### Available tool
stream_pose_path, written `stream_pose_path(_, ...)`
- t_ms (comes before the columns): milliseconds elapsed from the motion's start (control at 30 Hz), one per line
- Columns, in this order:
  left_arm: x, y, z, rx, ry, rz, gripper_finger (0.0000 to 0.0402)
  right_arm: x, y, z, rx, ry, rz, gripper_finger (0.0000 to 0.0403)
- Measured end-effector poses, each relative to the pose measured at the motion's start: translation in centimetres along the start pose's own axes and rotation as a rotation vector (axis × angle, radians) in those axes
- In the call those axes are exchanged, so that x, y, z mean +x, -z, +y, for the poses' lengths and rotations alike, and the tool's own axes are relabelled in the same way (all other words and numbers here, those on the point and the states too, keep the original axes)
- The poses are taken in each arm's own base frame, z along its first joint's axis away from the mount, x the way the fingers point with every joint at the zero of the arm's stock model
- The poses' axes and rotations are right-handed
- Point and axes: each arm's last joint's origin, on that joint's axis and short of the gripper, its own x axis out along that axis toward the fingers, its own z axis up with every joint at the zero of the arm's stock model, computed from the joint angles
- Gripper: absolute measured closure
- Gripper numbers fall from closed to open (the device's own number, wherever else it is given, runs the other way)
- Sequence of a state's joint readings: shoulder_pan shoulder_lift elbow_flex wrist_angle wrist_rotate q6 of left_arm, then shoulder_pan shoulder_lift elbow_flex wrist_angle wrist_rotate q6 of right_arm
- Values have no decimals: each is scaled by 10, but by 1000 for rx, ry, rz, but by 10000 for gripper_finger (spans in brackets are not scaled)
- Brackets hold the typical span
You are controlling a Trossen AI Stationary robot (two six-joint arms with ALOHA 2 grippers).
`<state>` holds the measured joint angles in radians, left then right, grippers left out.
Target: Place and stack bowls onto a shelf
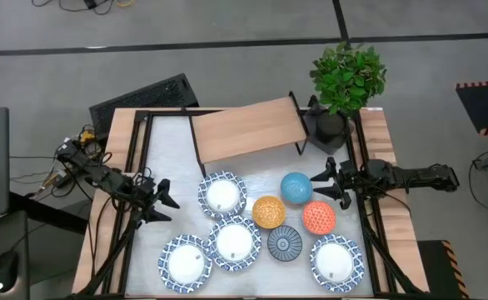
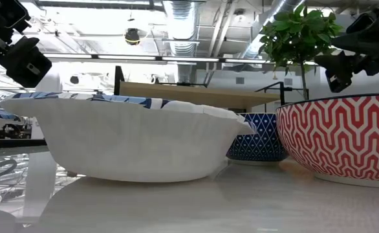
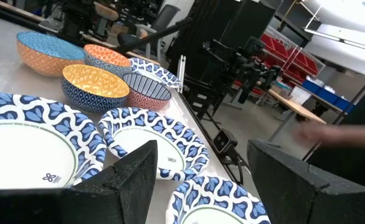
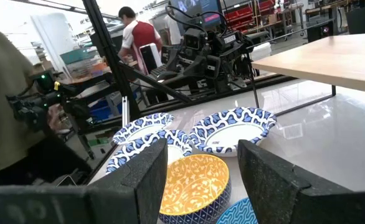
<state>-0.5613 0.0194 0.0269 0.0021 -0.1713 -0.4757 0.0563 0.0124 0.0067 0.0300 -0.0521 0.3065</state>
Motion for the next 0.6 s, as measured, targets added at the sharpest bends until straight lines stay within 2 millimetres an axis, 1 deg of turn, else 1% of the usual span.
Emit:
stream_pose_path(100,0,-1,1,0,-20,-13,169,0,0,0,0,0,0,182)
stream_pose_path(200,0,-3,3,-3,-122,-80,169,0,0,0,0,0,0,182)
stream_pose_path(433,-2,-7,7,-8,-292,-179,169,0,0,0,0,4,-2,182)
stream_pose_path(533,-3,-8,9,-17,-355,-215,169,0,-1,-3,0,67,-20,182)
stream_pose_path(600,-3,-9,10,-72,-403,-262,169,0,-1,-4,-1,76,-23,182)
